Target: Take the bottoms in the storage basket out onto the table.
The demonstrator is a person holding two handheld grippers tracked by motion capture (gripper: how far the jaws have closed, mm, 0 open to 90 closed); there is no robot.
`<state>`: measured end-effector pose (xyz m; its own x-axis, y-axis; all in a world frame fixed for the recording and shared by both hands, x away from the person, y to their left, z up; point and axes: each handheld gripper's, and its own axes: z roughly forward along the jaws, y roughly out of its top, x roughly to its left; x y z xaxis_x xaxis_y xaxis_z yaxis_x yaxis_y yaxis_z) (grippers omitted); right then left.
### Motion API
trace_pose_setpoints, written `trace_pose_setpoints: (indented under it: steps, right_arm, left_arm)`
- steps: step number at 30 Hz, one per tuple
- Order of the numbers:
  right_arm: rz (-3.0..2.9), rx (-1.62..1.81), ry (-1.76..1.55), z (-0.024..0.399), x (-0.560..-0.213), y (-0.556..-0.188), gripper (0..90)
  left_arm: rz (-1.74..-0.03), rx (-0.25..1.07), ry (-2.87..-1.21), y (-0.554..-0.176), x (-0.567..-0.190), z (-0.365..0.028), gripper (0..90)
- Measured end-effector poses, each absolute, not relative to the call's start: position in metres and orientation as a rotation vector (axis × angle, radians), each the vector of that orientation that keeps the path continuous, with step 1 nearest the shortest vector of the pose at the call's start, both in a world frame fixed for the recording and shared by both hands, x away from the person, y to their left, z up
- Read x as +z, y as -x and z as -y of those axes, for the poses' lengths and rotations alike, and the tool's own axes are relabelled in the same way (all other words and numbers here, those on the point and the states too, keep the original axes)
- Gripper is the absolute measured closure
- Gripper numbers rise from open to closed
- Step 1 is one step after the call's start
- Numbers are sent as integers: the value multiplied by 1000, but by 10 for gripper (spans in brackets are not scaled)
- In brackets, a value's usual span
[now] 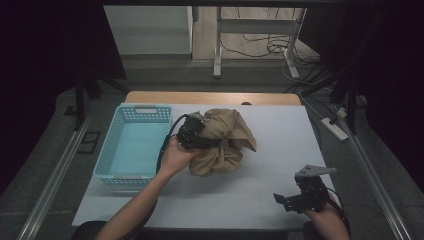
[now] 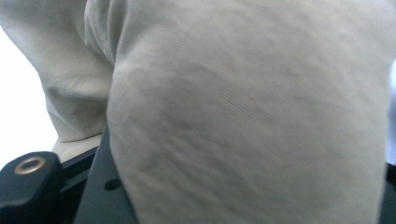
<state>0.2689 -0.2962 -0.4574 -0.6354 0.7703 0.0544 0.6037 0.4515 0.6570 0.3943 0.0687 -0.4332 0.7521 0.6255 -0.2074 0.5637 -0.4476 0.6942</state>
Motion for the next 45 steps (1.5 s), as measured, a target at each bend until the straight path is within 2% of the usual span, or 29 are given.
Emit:
trace_pose_setpoints:
  steps: [9,22,33,37,45]
  right_arm:
    - [-2454,958,-1189,296,-458,-269,9]
    - [-2461,952,-1190,296,-458,-269,9]
    - [-2466,946,-1185,295,-458,-269,9]
    - [-2475,934,-1183,295,-458,-270,9]
    - [-2475,935,-1182,295,-458,-269,9]
  left_arm:
    - [-891,75,-2199,-401,-451,-66,529]
    - [-878,126,-2299,-403,-476,-49,479]
    - [-917,104,-2367,-404,-499,-39,332]
    - [-945,63,-2383,-406,-508,-38,223]
    - [-925,27,-2369,-408,-508,-39,163]
